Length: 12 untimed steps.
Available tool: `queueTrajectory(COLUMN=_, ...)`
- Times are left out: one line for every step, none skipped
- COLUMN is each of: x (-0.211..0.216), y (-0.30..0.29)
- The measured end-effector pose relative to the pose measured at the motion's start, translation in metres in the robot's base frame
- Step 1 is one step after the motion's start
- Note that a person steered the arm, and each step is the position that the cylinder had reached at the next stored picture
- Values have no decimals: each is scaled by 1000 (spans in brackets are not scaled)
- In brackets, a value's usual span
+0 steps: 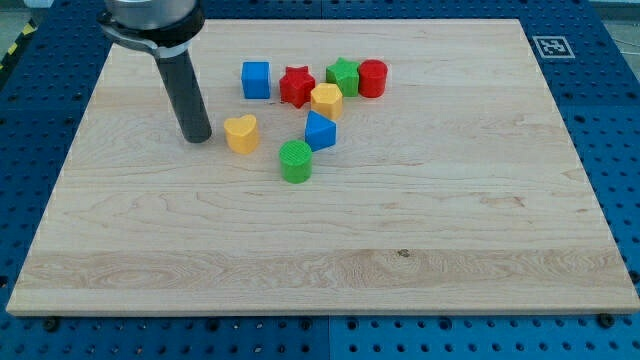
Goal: Push the yellow heart into the green circle
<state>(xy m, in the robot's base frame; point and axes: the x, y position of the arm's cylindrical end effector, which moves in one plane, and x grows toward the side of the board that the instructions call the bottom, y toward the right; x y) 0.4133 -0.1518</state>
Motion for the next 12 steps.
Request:
queueTrajectory(x=-6, y=0)
queueTrajectory(x=-12, y=0)
queueTrajectory(x=-13, y=3)
queueTrajectory(x=-13, y=7)
queueTrajectory(x=-13, y=14)
queueTrajectory(x=-13, y=19)
queueTrajectory(x=-13, y=23)
queueTrajectory(x=-13, y=28)
queueTrajectory(x=-10, y=32)
queueTrajectory(x=-5, y=34)
queueTrajectory(x=0, y=36)
queueTrajectory(x=5, y=39)
